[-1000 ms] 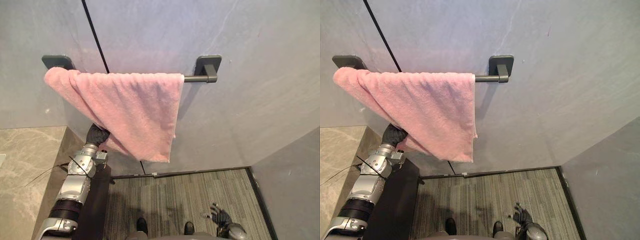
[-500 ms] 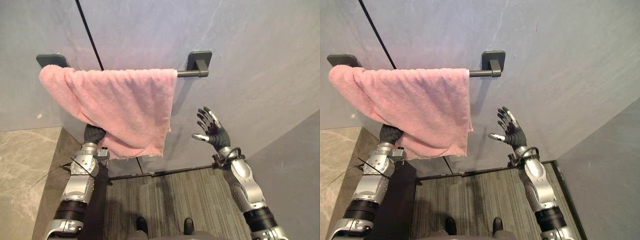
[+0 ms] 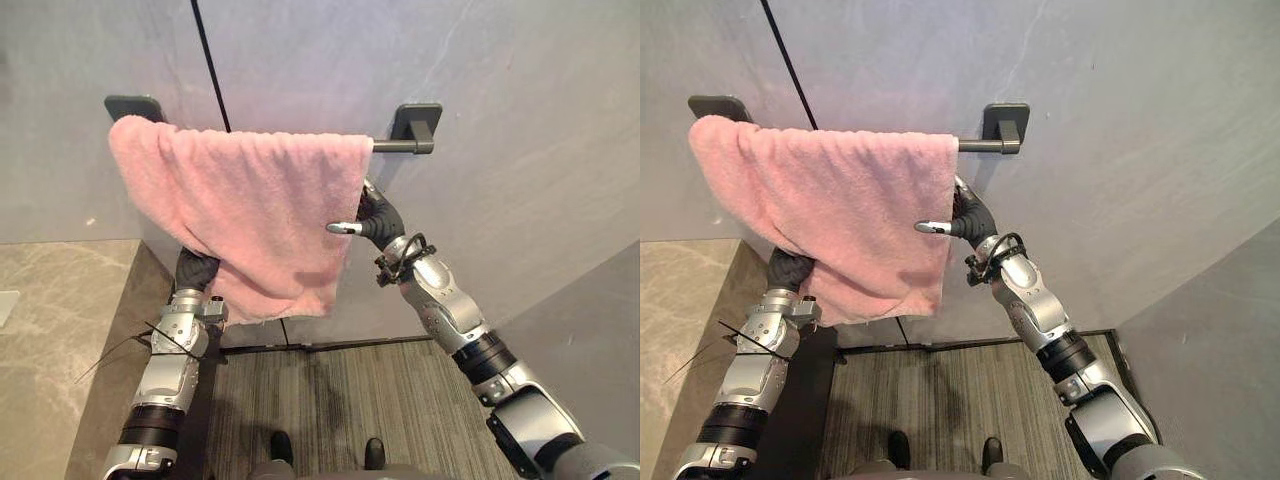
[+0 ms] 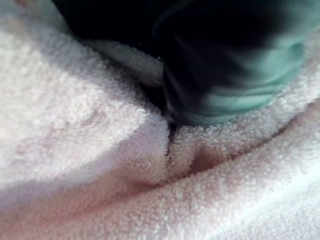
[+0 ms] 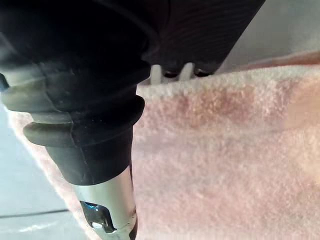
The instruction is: Organize washtable
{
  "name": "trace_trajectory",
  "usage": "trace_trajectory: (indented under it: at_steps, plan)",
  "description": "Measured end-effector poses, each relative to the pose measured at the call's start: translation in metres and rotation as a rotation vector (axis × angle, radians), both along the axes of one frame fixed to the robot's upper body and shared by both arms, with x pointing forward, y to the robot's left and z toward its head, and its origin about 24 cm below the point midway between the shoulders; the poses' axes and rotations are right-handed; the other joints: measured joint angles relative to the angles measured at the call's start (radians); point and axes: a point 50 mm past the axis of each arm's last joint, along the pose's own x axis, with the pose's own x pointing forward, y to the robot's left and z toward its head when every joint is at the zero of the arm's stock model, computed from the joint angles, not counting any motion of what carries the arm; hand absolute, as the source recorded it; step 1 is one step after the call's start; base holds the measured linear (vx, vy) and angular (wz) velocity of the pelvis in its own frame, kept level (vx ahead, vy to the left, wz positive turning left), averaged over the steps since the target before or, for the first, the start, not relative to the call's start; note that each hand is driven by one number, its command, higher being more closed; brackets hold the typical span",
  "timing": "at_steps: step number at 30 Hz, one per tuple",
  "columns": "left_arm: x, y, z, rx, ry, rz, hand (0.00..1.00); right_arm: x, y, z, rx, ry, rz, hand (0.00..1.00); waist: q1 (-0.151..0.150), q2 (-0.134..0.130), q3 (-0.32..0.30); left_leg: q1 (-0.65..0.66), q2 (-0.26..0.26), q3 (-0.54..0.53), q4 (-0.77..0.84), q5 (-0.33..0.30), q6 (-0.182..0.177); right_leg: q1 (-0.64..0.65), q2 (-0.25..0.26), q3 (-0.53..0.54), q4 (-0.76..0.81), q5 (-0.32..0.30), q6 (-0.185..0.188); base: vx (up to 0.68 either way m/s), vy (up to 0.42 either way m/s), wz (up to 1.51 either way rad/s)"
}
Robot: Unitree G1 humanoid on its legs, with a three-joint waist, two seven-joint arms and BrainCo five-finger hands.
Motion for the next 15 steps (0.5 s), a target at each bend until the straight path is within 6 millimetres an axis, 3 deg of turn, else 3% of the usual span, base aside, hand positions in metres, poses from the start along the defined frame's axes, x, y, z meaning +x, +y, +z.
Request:
trace_trajectory:
  at_steps: [5, 6, 15]
  plan:
    - [0.000, -0.001, 0.000, 0.000, 0.002, -0.001, 1.00, 0.005, 0.014, 0.009, -0.027, -0.022, 0.038, 0.00, 0.012, 0.000, 0.000, -0.014, 0.017, -0.008, 0.000, 0.013, -0.011, -0.011, 0.016, -0.006, -0.001, 0.007, -0.009, -0.02, -0.018, 0.02]
    - [0.000, -0.001, 0.000, 0.000, 0.002, -0.001, 1.00, 0.005, 0.016, 0.012, -0.026, -0.027, 0.042, 1.00, 0.012, 0.000, 0.000, -0.016, 0.022, -0.010, 0.000, 0.015, -0.014, -0.011, 0.017, -0.007, -0.001, 0.009, -0.012, 0.00, 0.000, 0.00]
    - [0.000, -0.001, -0.001, -0.003, 0.002, 0.000, 1.00, 0.008, 0.014, 0.016, -0.031, -0.043, 0.010, 1.00, 0.010, 0.000, 0.000, -0.032, 0.043, -0.030, 0.000, 0.032, -0.026, -0.012, 0.037, -0.027, -0.013, 0.020, -0.026, -0.01, -0.011, 0.05]
